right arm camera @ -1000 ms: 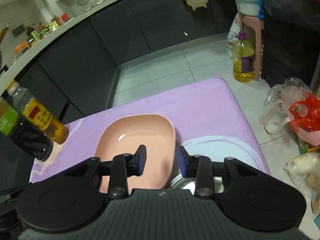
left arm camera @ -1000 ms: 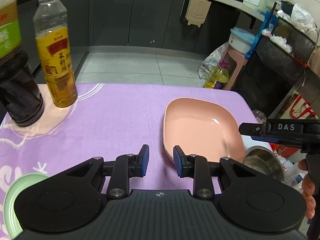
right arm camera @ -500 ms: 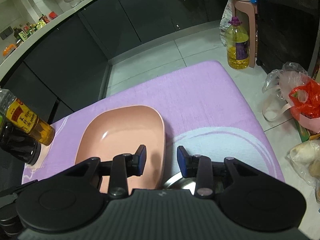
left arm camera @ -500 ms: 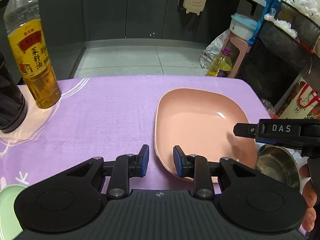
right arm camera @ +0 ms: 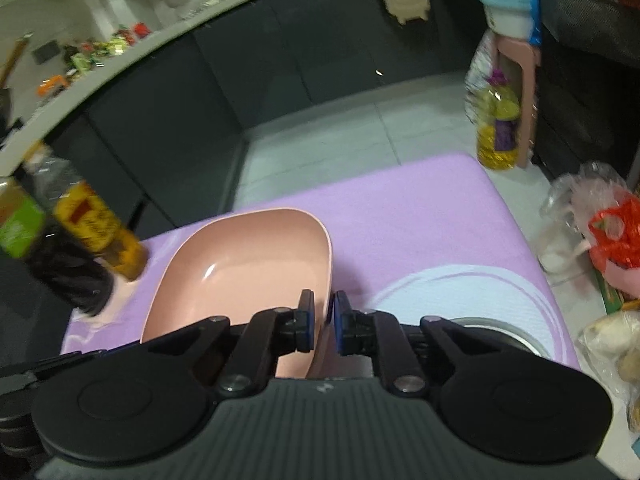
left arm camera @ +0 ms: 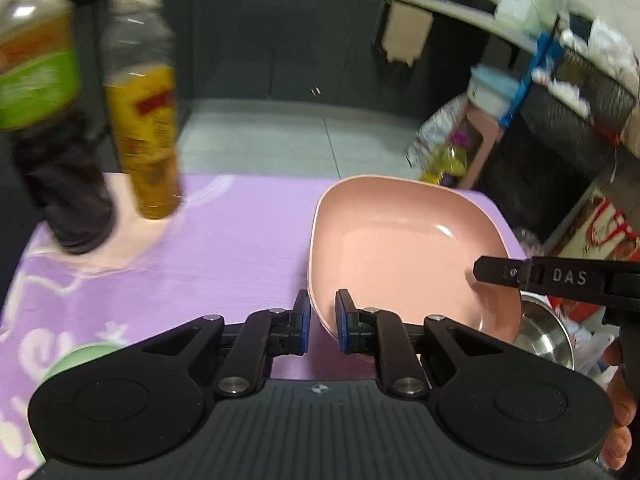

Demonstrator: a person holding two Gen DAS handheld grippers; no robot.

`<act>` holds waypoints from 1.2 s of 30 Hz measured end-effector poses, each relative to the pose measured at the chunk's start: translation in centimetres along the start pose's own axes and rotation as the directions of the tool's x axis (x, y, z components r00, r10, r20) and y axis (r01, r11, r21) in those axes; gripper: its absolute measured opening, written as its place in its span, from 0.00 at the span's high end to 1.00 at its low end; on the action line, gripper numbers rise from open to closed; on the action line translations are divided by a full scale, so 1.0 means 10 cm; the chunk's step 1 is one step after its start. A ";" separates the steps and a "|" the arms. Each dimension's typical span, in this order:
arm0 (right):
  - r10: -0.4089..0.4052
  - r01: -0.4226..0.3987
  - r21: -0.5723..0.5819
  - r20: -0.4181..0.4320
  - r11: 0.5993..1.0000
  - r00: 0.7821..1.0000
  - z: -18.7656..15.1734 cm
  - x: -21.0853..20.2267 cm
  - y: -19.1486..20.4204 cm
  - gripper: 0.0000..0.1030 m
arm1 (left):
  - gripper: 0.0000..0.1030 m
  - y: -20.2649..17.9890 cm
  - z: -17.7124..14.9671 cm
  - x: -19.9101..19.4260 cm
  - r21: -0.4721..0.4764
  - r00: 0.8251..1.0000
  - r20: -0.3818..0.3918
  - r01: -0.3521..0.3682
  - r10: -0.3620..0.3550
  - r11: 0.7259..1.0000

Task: Organize plates and bowls
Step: 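Close both grippers on the rim of the pink square dish, then lower the pink dish onto the mint-green plate and open both grippers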

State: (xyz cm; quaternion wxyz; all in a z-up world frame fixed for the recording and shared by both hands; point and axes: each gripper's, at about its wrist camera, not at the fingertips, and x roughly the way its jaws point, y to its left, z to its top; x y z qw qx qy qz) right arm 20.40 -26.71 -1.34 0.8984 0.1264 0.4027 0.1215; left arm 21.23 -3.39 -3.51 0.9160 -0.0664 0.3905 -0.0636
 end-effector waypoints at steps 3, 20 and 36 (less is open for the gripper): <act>0.051 -0.051 -0.035 -0.008 0.998 0.999 -0.08 -0.10 0.23 0.90 | 0.88 0.23 -0.12 -0.30 -0.041 1.000 0.031 -0.006 0.007 0.999; 0.118 -0.166 -0.261 -0.192 0.951 0.974 -0.76 0.18 1.60 0.90 | 0.87 1.35 -0.88 -1.12 -0.188 0.985 0.063 -0.146 0.160 0.971; 0.041 -0.120 -0.330 -0.237 0.936 0.971 -0.94 0.36 1.84 0.90 | 0.86 1.56 -1.03 -0.94 -0.216 0.989 -0.011 -0.144 0.145 0.966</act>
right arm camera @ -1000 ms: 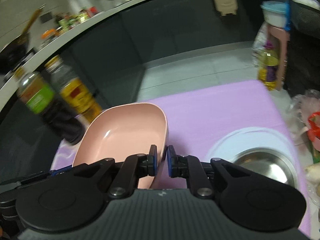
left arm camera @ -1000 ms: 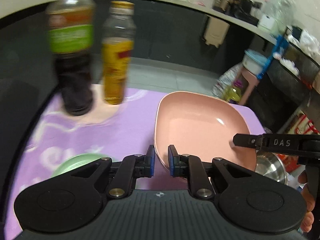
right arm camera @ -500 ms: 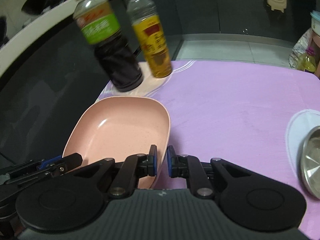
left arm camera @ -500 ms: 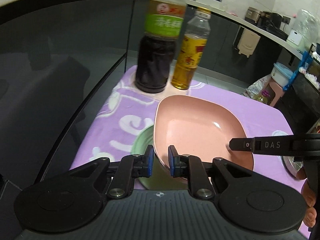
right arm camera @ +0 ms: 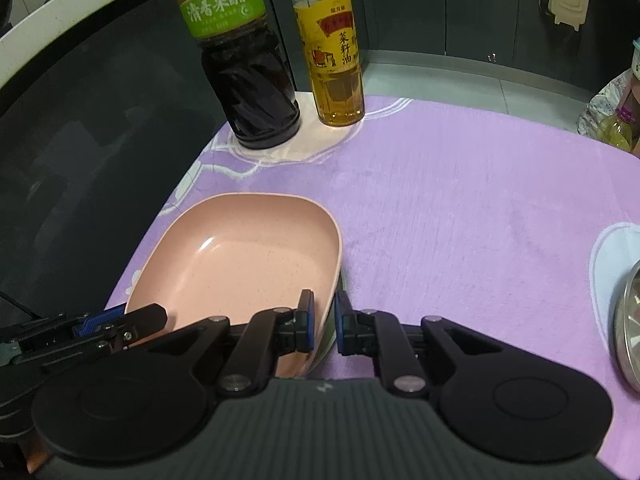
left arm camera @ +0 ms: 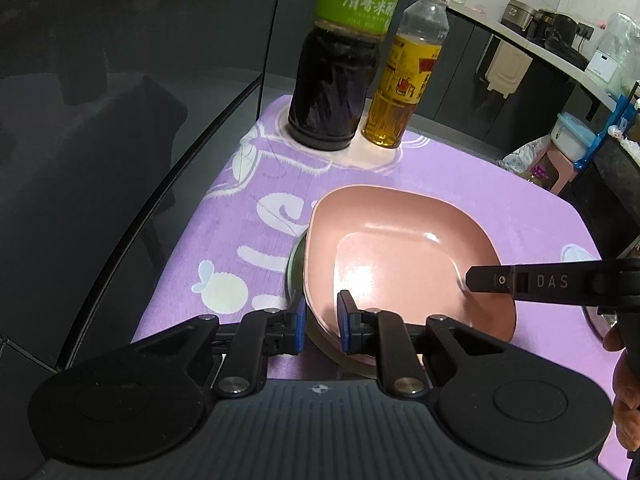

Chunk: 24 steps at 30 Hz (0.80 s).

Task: Organize plates and bowls
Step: 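Lower the pink dish onto the mint-green plate and open both grippers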

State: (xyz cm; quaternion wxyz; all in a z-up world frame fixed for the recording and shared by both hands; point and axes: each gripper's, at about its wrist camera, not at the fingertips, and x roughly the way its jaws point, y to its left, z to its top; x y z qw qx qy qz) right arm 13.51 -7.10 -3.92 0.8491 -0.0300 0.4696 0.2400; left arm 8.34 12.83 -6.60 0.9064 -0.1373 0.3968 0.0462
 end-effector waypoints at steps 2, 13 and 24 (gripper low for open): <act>-0.001 0.002 0.002 -0.008 1.000 1.000 -0.01 0.02 0.00 0.90 | 0.86 0.00 0.00 0.02 0.000 1.000 -0.003 -0.004 0.004 1.000; 0.006 -0.006 0.016 -0.029 1.000 1.000 0.00 0.13 -0.04 0.90 | 0.85 0.00 0.00 0.11 0.008 0.999 -0.031 -0.008 0.008 1.000; 0.034 -0.033 0.034 -0.039 0.999 0.999 0.00 0.15 -0.07 0.89 | 0.80 0.05 0.00 0.11 -0.007 0.998 -0.055 0.021 -0.021 1.000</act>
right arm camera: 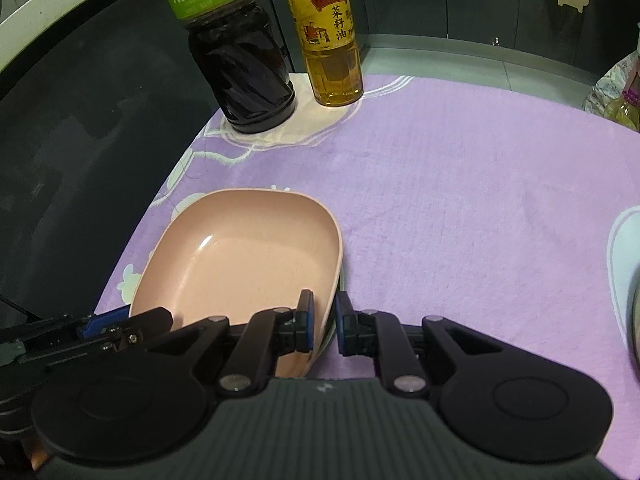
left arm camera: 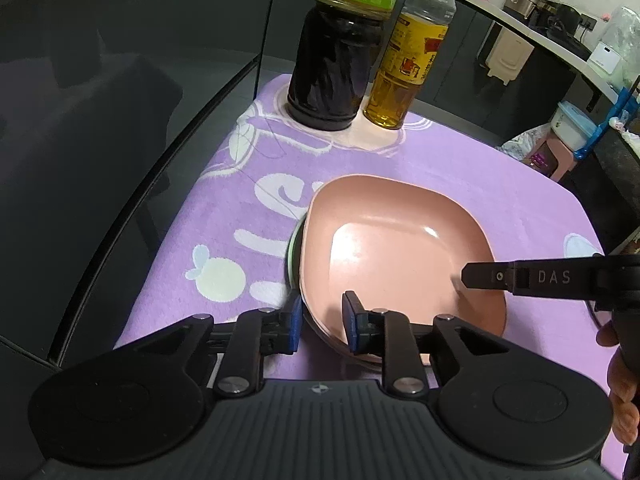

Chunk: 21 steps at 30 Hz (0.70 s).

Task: Organize plates and bowls
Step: 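Lower the pink dish onto the mint-green plate and open both grippers, then move both grippers to the stainless steel bowl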

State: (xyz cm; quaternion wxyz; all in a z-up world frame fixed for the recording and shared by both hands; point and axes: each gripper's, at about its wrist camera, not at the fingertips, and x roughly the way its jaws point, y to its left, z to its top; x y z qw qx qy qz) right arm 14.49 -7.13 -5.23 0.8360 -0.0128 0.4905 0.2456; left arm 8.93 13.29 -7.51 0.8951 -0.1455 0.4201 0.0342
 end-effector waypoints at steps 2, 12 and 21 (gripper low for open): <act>0.008 -0.008 0.008 0.004 1.000 1.000 0.00 -0.03 -0.01 0.87 | 0.80 0.01 0.00 -0.02 -0.002 1.000 -0.005 0.004 -0.004 1.000; 0.024 -0.025 0.036 0.030 0.999 0.999 -0.05 -0.19 -0.08 0.84 | 0.80 0.01 -0.03 -0.15 0.009 1.000 -0.005 0.016 -0.016 1.000; 0.029 -0.035 0.068 0.076 0.997 0.997 -0.13 -0.44 -0.25 0.84 | 0.80 -0.05 -0.03 -0.37 0.012 0.999 0.038 0.007 -0.007 1.000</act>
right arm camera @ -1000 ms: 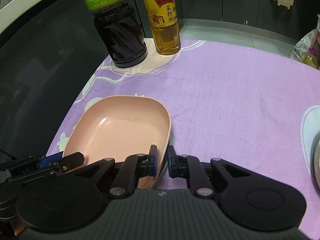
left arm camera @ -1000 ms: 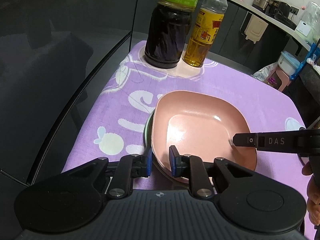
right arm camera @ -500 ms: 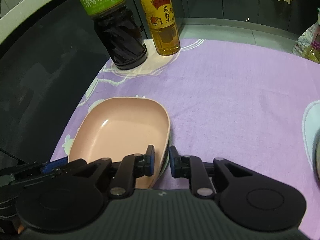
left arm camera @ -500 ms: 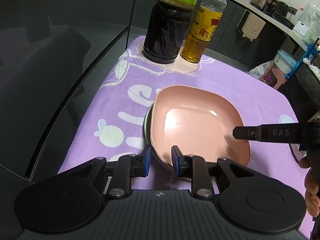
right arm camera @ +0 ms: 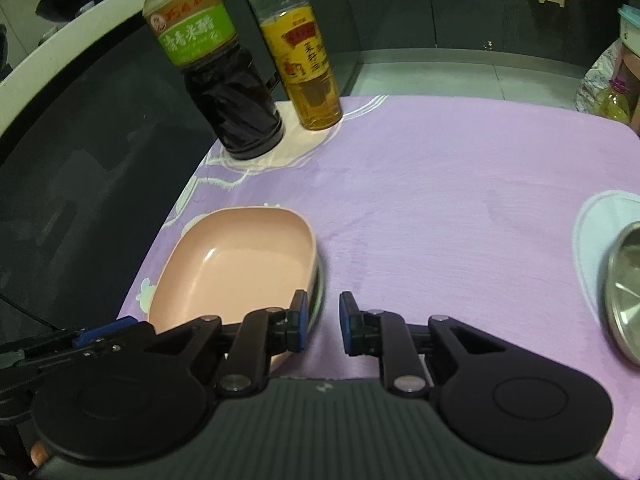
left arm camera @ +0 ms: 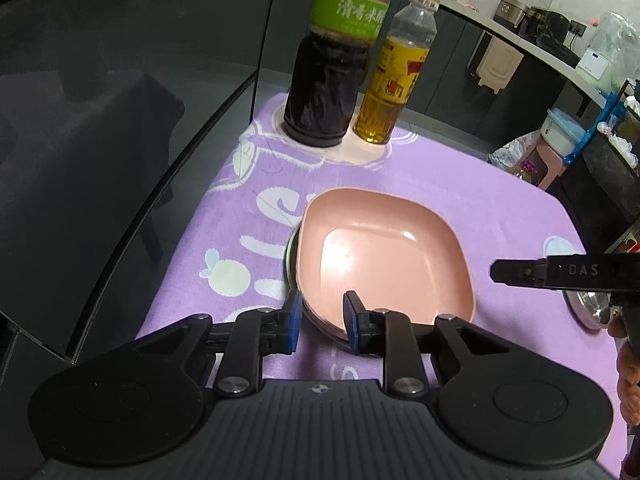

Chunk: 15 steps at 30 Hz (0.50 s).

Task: Organize plates and bowls
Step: 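Move both grippers to the stainless steel bowl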

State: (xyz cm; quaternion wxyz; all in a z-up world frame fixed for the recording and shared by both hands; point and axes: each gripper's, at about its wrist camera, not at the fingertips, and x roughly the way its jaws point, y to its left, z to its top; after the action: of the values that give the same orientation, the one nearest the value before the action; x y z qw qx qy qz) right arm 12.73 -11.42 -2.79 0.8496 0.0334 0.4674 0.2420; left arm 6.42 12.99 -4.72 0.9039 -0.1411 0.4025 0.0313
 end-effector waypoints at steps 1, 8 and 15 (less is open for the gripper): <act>0.000 0.000 0.008 0.007 1.000 1.000 -0.01 -0.04 -0.04 0.84 | 0.80 -0.02 0.01 -0.03 0.000 1.000 0.005 0.001 -0.001 1.000; -0.049 0.042 0.084 0.077 0.996 0.996 -0.08 -0.40 -0.43 0.79 | 0.79 -0.42 0.06 -0.18 0.078 0.999 0.027 0.036 -0.038 0.996; -0.144 0.108 0.225 0.146 0.968 0.979 -0.25 -0.76 -1.02 0.75 | 0.79 -1.13 0.08 -0.08 0.185 0.991 -0.041 0.133 -0.127 0.974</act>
State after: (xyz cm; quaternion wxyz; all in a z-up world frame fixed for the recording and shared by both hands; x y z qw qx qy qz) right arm 11.17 -24.15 -1.19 0.8896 0.1151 0.4219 0.1317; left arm 8.33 2.43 -1.01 0.9074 -0.0819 0.4066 -0.0680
